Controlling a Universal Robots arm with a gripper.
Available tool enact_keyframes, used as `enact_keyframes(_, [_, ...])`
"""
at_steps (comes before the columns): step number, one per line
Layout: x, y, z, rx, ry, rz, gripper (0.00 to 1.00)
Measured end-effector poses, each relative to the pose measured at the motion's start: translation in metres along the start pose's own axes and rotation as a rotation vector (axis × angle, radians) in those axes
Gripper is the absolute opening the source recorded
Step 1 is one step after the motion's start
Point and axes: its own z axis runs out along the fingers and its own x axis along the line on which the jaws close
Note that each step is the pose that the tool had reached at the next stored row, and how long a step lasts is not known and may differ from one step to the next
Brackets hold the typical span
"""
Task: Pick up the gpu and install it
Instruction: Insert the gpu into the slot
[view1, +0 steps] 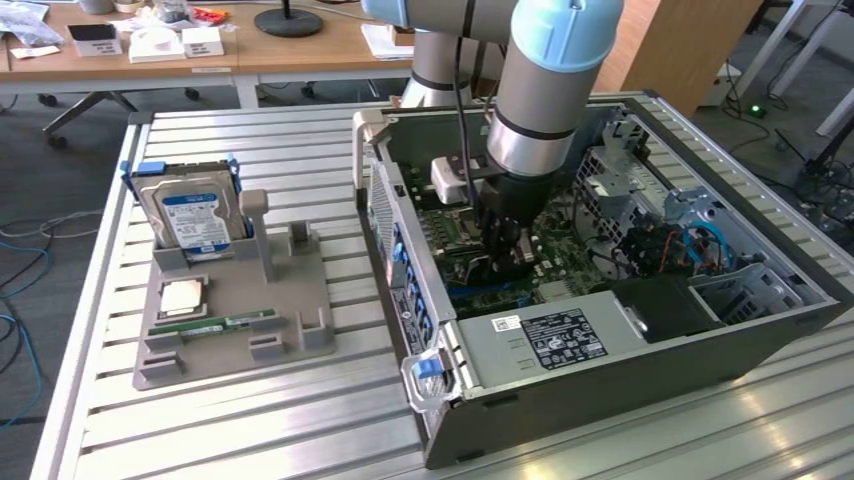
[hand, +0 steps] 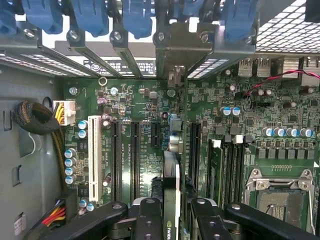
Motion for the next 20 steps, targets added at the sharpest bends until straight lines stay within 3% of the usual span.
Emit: enact_keyframes(20, [0.0000,0.0026,0.0018,0.0008,-0.0008,-0.010,0.27])
